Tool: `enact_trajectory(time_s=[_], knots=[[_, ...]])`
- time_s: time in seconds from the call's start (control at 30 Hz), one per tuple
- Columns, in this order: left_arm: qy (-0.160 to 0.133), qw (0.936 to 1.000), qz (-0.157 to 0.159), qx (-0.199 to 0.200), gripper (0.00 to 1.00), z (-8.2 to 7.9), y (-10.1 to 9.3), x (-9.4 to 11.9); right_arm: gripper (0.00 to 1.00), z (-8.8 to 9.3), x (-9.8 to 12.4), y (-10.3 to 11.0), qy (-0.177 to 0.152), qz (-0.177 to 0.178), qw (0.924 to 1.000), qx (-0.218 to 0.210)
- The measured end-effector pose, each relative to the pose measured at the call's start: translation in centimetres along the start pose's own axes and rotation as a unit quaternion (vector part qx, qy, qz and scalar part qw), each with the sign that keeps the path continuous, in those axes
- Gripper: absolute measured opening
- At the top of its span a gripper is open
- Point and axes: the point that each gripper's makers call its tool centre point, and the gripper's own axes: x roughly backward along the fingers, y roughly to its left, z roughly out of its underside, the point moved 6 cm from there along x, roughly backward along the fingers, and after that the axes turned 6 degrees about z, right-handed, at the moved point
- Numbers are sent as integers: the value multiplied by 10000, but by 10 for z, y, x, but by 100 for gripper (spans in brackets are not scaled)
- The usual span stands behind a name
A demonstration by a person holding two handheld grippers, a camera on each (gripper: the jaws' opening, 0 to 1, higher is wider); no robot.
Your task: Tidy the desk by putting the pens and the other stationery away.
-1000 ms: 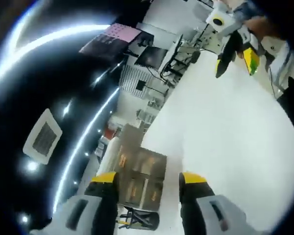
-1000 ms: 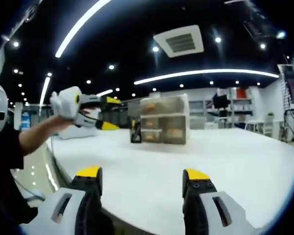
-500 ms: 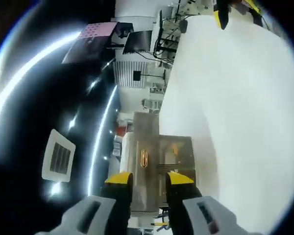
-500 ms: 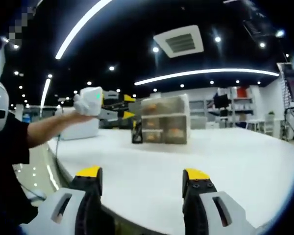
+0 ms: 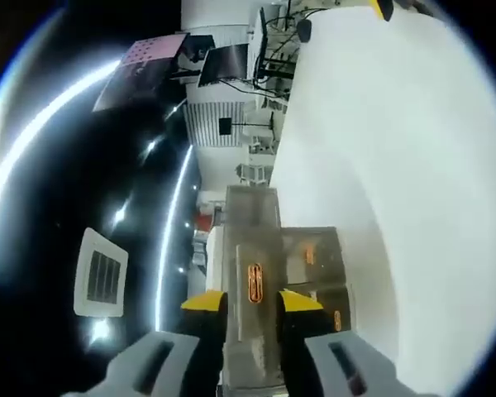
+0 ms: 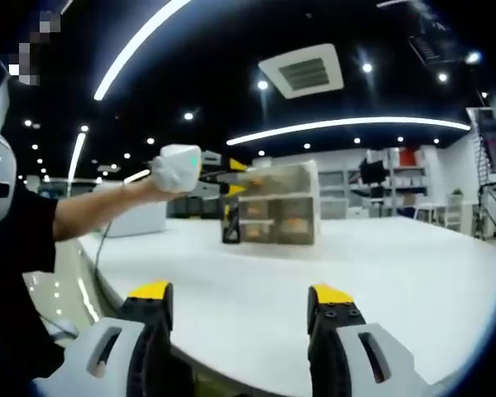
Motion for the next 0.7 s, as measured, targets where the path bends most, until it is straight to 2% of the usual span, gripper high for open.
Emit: enact_trajectory(time_s=[0.33, 0.43, 0.7], knots=[[57, 9999, -55, -133, 16, 4, -2, -13, 62, 1, -1, -1, 32, 18, 10000, -4], [117, 9997, -153, -171, 14, 7, 0, -14, 62, 2, 0, -1, 66, 14, 10000, 19], [75, 9997, -157, -161, 11, 7, -1, -16, 60, 3, -1, -2, 94, 28, 9999, 36]])
